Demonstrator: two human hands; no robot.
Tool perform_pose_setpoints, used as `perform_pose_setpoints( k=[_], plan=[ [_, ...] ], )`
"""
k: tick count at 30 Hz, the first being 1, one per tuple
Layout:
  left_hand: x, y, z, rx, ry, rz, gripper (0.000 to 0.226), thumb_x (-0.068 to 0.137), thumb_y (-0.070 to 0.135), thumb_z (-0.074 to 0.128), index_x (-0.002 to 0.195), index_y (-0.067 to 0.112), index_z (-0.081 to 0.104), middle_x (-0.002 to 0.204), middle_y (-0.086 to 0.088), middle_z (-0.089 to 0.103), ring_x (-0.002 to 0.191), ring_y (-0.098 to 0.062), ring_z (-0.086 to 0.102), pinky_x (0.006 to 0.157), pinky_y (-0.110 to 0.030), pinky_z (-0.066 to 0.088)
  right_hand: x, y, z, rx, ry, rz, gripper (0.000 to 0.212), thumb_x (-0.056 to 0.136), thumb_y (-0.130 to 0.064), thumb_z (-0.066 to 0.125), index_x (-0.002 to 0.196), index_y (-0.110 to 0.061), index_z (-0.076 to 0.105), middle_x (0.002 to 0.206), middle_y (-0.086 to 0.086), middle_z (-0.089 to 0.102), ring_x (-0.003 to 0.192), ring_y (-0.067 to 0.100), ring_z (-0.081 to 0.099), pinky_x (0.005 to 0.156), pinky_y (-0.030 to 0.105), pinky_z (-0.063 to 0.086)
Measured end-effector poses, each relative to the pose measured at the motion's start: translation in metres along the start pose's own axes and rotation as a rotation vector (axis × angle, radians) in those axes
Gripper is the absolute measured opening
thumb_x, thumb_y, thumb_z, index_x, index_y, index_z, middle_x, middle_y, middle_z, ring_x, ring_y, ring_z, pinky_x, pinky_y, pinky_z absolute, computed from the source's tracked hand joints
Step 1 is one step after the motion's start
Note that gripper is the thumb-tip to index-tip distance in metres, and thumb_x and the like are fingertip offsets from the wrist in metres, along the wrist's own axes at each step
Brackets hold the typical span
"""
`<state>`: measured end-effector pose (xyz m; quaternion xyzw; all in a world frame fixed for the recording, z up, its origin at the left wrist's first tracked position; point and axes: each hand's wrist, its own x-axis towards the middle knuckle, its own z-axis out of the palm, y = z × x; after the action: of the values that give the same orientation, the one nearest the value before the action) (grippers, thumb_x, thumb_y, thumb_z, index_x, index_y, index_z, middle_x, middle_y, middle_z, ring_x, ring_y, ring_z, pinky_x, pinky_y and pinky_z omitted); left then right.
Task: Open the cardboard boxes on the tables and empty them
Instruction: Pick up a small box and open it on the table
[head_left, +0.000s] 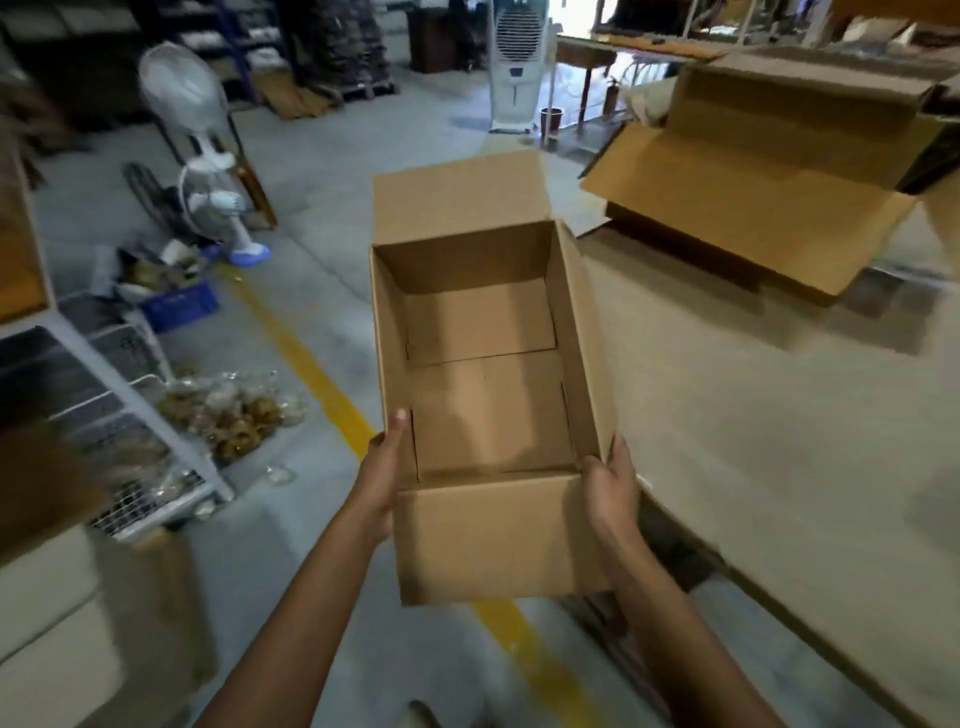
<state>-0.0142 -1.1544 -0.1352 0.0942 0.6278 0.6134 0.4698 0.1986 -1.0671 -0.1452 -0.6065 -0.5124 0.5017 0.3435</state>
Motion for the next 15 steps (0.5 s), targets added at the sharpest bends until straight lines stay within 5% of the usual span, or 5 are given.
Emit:
perform_pose_setpoints(
  k=[4, 10, 15],
  plan=[
    [0.036, 0.030, -0.098, 0.041, 0.151, 0.012, 0.055, 0.099, 0.055, 0.049, 0.140, 0.017, 0.046, 0.134, 0.009, 0.052, 0.114, -0.013, 0.054, 0.084, -0.029, 0.044, -0.001, -0.024, 0.110, -0.082, -0.149, -0.045, 0.060, 0.097, -0.004, 0.046, 0.155, -0.015, 0.034, 0.149, 0.008, 0.050, 0.136, 0.032, 0.046, 0.114, 0.038, 0.036],
    [0.073, 0.042, -0.220, 0.019, 0.432, 0.043, 0.030, 0.095, 0.018, 0.054, 0.122, 0.006, 0.060, 0.100, -0.010, 0.072, 0.085, -0.023, 0.069, 0.063, -0.030, 0.050, -0.025, -0.044, 0.242, -0.108, -0.288, -0.019, 0.056, 0.098, -0.006, 0.042, 0.152, -0.018, 0.039, 0.133, 0.004, 0.058, 0.115, 0.026, 0.055, 0.096, 0.036, 0.044],
    [0.093, 0.044, -0.265, 0.060, 0.542, 0.065, 0.030, 0.094, 0.006, 0.046, 0.121, 0.012, 0.057, 0.102, -0.006, 0.069, 0.091, -0.023, 0.065, 0.071, -0.033, 0.050, -0.021, -0.055, 0.306, -0.178, -0.322, 0.038, 0.042, 0.094, -0.010, 0.047, 0.135, -0.015, 0.052, 0.129, 0.013, 0.061, 0.118, 0.038, 0.056, 0.105, 0.051, 0.044]
  ],
)
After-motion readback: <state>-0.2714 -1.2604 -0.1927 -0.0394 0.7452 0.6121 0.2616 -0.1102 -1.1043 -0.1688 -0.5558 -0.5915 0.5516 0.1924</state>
